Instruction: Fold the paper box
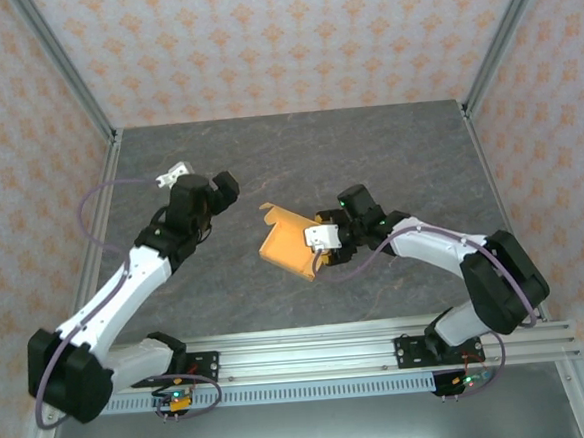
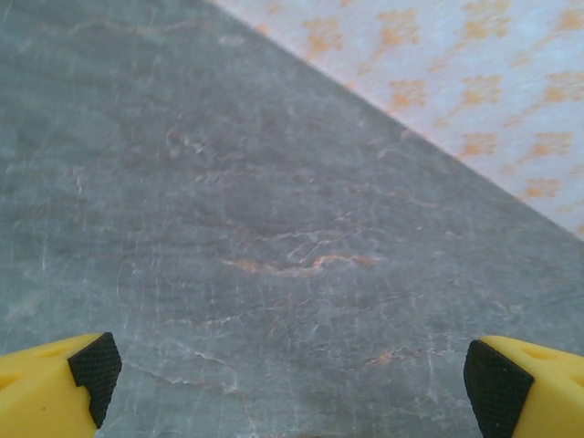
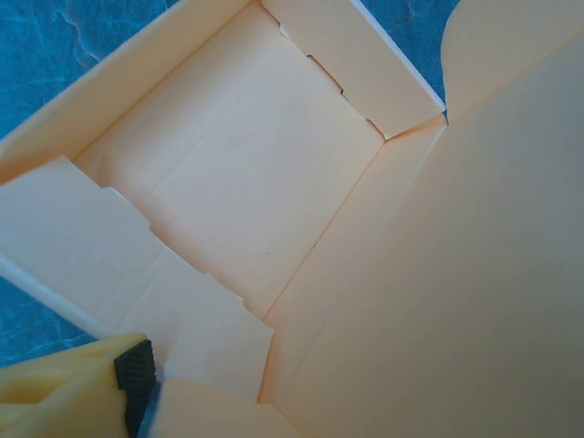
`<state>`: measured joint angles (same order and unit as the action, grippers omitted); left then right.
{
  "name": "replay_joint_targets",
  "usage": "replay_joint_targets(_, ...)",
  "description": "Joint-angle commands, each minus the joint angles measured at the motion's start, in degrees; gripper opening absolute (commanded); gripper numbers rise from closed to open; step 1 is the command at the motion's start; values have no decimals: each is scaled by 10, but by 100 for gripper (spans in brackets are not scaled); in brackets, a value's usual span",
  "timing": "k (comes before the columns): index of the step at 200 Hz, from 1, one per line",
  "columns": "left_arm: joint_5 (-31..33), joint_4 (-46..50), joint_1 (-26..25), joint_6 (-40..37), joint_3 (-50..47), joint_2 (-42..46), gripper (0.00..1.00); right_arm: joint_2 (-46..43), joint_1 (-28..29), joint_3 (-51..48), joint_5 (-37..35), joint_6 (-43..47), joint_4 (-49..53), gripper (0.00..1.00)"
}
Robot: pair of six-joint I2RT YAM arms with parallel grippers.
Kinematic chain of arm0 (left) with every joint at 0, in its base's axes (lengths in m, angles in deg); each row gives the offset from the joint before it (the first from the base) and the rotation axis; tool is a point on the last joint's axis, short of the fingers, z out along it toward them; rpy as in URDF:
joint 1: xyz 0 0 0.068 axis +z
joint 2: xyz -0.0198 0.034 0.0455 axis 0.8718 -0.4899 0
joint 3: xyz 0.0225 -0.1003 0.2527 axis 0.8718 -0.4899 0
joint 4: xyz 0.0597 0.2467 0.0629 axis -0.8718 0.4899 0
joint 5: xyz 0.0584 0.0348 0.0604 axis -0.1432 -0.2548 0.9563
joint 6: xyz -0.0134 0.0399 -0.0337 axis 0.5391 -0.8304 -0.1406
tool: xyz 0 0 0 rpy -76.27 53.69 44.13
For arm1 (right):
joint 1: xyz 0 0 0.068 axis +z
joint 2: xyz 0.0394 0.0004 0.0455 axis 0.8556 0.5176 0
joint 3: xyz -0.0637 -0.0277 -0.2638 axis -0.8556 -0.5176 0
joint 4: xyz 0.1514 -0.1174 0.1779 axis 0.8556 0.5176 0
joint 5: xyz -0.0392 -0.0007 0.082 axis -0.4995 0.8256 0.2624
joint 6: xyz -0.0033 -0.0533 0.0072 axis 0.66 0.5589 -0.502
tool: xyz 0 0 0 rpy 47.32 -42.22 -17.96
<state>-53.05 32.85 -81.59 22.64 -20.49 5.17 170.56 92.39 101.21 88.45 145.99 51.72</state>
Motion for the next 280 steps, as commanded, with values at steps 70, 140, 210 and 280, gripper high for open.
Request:
replay_joint_targets(70,-236,206,39,75,270,-298,100,-63,-38,1,32,-39,102,92)
replay_joint_targets(140,-357,134,38,164,226,-346,91,-38,-57,3,56,-84,5,80)
replay_joint_targets(210,-401,103,13,179,197,-347,69,-5,-56,1,87,-93,-48,77)
replay_joint_targets(280,-408,91,3,178,172,-340,48,3,-46,-8,66,-76,-63,76)
